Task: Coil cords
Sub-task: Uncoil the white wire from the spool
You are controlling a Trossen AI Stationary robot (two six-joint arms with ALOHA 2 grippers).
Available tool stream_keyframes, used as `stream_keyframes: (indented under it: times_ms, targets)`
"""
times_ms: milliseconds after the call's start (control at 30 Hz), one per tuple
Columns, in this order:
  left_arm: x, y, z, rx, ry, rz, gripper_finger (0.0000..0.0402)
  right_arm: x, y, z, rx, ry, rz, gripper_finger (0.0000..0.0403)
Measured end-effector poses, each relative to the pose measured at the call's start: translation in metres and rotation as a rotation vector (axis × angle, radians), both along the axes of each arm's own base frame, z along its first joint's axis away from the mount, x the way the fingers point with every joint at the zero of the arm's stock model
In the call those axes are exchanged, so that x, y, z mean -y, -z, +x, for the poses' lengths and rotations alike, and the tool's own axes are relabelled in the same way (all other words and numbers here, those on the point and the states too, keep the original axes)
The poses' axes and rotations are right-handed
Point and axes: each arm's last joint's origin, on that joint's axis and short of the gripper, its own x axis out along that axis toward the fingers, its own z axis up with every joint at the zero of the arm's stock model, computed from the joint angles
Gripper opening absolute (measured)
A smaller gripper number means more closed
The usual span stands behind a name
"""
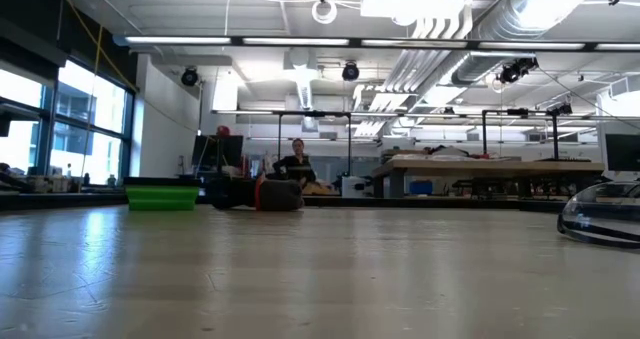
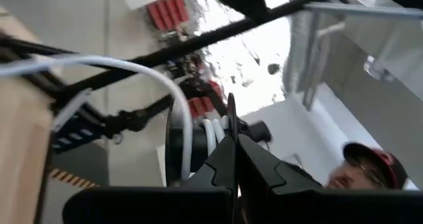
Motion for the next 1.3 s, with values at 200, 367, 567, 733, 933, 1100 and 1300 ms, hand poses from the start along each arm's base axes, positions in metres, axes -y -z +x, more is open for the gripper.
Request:
stream_keyframes:
  times_ms: [200,367,567,733,933,1100,1300]
  targets:
    - [-0.015,0.003,-0.002,-0.023,-0.029,0.012,0.0,-0.007,0.007,0.001,-0.037,0.07,-0.127,0.0154]
    - [-0.022,0.003,-0.004,-0.018,-0.064,0.018,0.0,-0.009,0.016,0.005,-0.099,0.071,-0.185,0.0023]
    - [-0.028,-0.001,-0.006,0.031,-0.131,0.023,0.0,-0.014,0.026,0.01,-0.172,0.001,-0.176,0.0003]
    - [-0.034,0.0,-0.007,0.028,-0.15,0.042,0.0,-0.023,0.022,0.009,-0.131,-0.05,-0.157,0.0001]
    - [-0.036,0.002,-0.007,0.02,-0.186,0.042,0.0,-0.037,0.028,0.013,-0.176,-0.021,-0.122,0.0]
    - [-0.033,0.002,-0.007,0.011,-0.141,0.045,0.0,-0.043,0.04,0.028,-0.225,0.091,-0.144,0.0]
    - [-0.031,0.001,-0.008,0.024,-0.062,0.069,0.0,-0.043,0.05,0.042,-0.241,0.1,-0.132,0.0]
